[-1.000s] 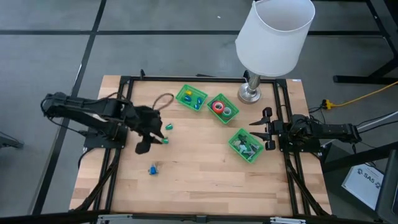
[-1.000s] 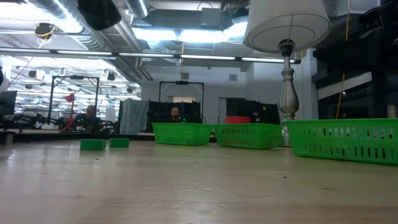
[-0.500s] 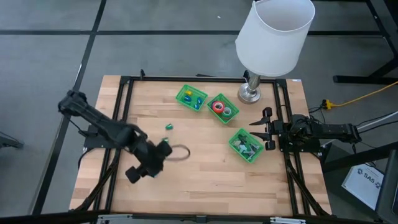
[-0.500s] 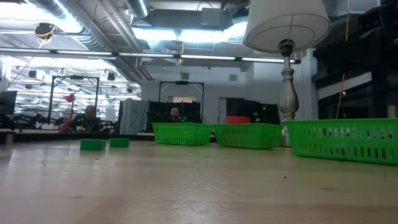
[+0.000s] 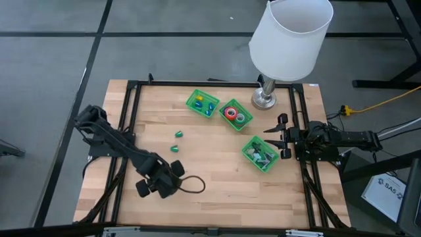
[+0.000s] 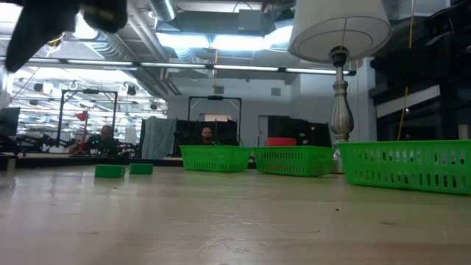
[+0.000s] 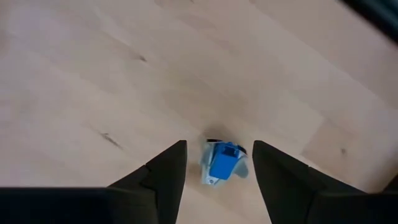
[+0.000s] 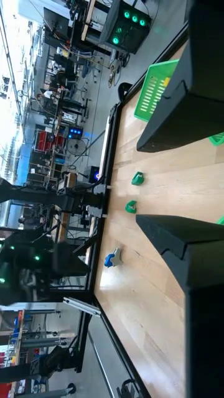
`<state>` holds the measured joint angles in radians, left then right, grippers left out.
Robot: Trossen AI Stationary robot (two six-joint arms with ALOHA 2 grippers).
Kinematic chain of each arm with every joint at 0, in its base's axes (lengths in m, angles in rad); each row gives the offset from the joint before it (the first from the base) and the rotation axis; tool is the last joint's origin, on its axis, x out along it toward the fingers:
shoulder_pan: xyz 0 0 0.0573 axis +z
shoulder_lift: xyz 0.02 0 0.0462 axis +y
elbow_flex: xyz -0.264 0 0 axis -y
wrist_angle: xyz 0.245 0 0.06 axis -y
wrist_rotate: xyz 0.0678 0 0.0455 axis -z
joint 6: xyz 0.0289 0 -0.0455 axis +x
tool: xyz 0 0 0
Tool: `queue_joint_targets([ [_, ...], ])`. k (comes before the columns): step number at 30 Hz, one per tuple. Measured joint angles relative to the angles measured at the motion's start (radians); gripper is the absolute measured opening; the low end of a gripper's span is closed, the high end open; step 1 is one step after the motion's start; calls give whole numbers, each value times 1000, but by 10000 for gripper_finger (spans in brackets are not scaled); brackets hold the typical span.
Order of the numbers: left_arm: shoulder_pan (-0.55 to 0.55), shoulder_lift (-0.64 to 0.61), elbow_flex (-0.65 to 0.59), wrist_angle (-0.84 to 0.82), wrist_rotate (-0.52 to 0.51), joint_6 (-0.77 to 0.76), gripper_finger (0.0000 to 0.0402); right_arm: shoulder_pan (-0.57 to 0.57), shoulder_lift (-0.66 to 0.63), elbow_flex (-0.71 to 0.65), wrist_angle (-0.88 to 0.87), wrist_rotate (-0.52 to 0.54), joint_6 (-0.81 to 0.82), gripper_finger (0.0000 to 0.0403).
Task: Pick and place Stapler, Stapler remover, tape
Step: Put the blue stapler into the top basket
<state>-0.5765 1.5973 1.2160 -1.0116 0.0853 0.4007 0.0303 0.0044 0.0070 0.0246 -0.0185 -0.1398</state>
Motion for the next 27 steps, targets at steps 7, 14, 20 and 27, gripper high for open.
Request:
queue_joint_targets([
  [7, -12, 101, -1, -32, 12, -31, 178, 0, 0, 0, 0, 0, 0, 179],
  [14, -18, 165, -1, -43, 12, -20, 173, 0, 0, 0, 0, 0, 0, 179],
  [20, -29, 192, -9, -61, -4, -20, 173, 0, 0, 0, 0, 0, 0, 179],
  [27, -31, 193, -80, -56, -52, -21, 170, 0, 0, 0, 0, 0, 0, 179],
])
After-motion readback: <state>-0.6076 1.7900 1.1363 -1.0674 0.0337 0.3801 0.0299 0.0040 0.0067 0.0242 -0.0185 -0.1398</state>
